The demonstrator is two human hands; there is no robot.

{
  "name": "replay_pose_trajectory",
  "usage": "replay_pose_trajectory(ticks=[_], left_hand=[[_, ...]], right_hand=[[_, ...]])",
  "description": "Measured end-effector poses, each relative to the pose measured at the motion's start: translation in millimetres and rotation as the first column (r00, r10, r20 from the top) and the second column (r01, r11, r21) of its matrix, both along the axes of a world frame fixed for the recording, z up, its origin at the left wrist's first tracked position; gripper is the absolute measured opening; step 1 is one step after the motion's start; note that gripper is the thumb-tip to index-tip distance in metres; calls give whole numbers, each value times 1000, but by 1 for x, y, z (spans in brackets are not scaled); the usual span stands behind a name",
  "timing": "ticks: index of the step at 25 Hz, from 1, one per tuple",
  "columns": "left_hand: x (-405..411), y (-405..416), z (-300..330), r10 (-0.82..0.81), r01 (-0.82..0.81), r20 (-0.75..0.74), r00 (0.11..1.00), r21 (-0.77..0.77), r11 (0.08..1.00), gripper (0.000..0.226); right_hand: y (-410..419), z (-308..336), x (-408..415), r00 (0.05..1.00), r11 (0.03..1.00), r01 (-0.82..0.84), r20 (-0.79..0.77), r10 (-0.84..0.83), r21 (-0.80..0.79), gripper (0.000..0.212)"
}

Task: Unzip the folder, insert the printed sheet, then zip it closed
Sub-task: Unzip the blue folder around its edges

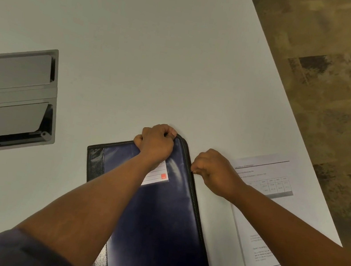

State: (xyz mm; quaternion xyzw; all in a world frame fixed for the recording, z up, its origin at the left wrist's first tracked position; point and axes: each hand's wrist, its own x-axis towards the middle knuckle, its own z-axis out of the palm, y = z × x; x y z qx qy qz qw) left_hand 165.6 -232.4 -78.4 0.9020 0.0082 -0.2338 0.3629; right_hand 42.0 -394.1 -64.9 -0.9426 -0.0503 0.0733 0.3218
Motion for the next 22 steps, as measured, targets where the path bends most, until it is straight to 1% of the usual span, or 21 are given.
replay_pose_trajectory(ticks=[3,6,8,10,11,12,14,15,16,17,18,19,20,22], left_hand=[[0,1,0,-5,4,10,1000,11,1000,28],[0,2,-1,-7,7,16,1000,12,1000,28],[-1,0,0,-16,15,44,999,22,1000,27],[-3,0,4,-43,40,105,994,27,999,19],[-5,1,6,-70,66,142,987,34,997,9],[-10,3,7,-102,92,189,977,62,994,14],[-29,7,9,-158,118,279,947,155,981,49],[-40,7,11,-154,91,306,940,210,973,62],[-51,7,13,-127,53,284,950,253,966,74],[-61,6,16,-68,7,209,976,278,961,85],[-69,5,20,11,-40,99,995,288,957,97],[-74,1,24,80,-72,-16,997,298,952,109],[-76,-2,27,122,-82,-113,986,310,947,119],[-77,-9,33,137,-57,-247,959,306,950,135]], right_hand=[[4,0,-13,999,999,49,18,-49,19,10],[9,-3,-9,988,986,154,-41,-151,70,10],[10,-4,-10,978,975,204,-58,-199,94,10],[9,-4,-13,979,973,201,-57,-195,112,9],[8,-3,-13,978,970,207,-62,-200,131,8],[8,-3,-14,975,964,220,-67,-212,152,7],[9,-2,-14,966,950,256,-82,-245,179,7],[10,-2,-15,961,944,273,-90,-260,186,7],[11,-2,-15,957,938,287,-93,-273,194,7],[12,-1,-16,952,931,304,-96,-290,202,7],[13,0,-16,946,923,324,-104,-308,210,6],[14,0,-17,940,916,338,-115,-320,214,6],[14,2,-19,937,915,345,-124,-325,208,11],[15,3,-21,936,922,343,-152,-319,177,22]])
